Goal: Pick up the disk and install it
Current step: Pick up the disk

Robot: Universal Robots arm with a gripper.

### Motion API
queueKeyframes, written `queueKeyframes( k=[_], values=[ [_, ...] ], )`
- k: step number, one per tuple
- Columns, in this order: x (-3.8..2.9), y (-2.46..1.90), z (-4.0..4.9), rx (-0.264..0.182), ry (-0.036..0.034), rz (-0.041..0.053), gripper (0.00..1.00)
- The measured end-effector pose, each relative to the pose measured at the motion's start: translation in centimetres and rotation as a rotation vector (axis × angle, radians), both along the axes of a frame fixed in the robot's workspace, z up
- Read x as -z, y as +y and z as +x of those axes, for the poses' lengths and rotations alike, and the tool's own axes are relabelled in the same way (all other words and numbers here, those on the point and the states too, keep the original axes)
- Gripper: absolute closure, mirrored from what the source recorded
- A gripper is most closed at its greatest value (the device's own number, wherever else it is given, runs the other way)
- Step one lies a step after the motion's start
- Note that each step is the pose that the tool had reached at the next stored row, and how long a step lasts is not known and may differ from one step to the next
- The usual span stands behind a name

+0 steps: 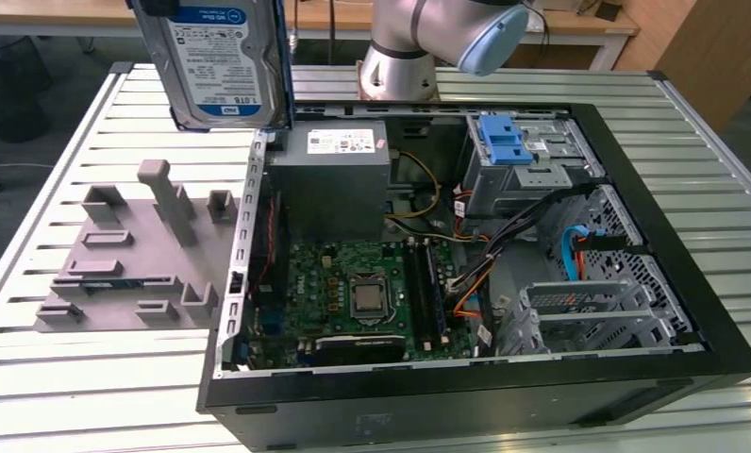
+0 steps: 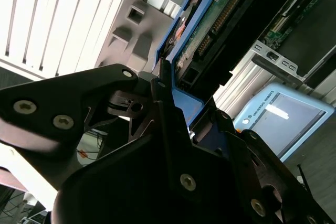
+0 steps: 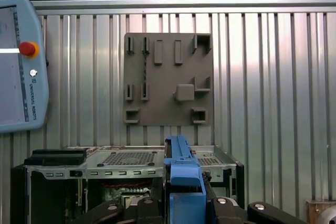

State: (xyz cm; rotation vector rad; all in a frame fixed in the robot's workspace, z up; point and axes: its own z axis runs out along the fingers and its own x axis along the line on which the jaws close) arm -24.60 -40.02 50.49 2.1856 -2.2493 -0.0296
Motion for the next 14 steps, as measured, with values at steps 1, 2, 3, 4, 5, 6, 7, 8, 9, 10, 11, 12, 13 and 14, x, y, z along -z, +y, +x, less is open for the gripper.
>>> queueKeyframes(
  k=[1,2,3,4,5,6,7,8,9,10,11,12,13,14],
  values=[
    [0.00,-0.03,0.07,0.000,0.0000,0.0000,0.64],
    [0.00,-0.07,0.13,0.000,0.0001,-0.0001,0.64],
    [0.00,-0.11,0.19,0.000,0.0001,-0.0001,0.64],
    [0.00,-0.15,0.25,0.000,0.0001,-0.0001,0.64],
    [0.00,-0.18,0.32,0.000,0.0002,-0.0001,0.64],
    [0.00,-0.22,0.38,0.000,0.0001,-0.0001,0.64],
    [0.00,-0.26,0.44,0.000,0.0001,-0.0001,0.64],
    [0.01,-0.29,0.51,0.000,0.0000,0.0000,0.64],
    [0.02,-0.33,0.58,0.000,-0.0001,0.0001,0.64],
    [0.02,-0.37,0.65,0.000,-0.0001,0.0001,0.64],
    [0.02,-0.41,0.74,0.000,0.0000,0.0000,0.64],
    [0.02,-0.45,0.83,0.000,0.0001,0.0000,0.64],
    [0.02,-0.48,0.92,0.000,0.0001,-0.0001,0.64],
    [0.02,-0.52,1.01,0.000,0.0001,-0.0001,0.64]
  ],
)
